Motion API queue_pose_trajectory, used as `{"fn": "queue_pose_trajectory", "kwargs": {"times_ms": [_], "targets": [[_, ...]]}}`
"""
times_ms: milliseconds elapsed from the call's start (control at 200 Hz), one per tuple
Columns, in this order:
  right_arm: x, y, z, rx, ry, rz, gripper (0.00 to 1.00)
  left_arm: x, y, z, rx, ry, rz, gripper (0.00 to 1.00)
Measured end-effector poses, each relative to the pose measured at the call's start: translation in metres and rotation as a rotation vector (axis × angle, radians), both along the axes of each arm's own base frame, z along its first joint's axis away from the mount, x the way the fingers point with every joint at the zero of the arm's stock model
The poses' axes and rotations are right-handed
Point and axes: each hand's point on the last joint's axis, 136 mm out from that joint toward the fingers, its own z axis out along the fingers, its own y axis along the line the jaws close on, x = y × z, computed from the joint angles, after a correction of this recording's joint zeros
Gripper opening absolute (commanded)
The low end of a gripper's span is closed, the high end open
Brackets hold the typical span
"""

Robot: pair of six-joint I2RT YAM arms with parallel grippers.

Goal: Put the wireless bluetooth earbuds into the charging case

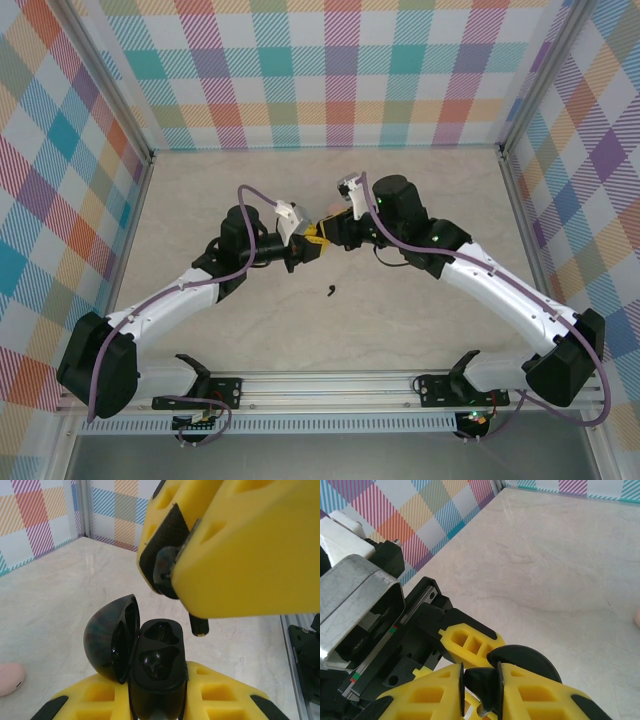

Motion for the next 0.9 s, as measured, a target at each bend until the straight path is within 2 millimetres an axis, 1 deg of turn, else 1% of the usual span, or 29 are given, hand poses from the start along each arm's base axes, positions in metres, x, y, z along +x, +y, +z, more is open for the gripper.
{"fn": "queue_pose_trajectory", "kwargs": {"times_ms": [405, 690, 900], "targets": [[0.004, 0.000, -0.005, -0.020, -0.002, -0.023, 0.24, -0.001, -0.002, -0.002, -0.004, 0.032, -0.013, 0.19], [0.009, 0.001, -0.013, -0.043, -0.001, -0.034, 0.24, -0.002, -0.002, -0.002, 0.000, 0.041, -0.013, 0.19], [0.010, 0.000, -0.013, -0.052, -0.013, -0.034, 0.24, -0.001, -0.003, 0.002, -0.005, 0.038, -0.012, 0.19]]}}
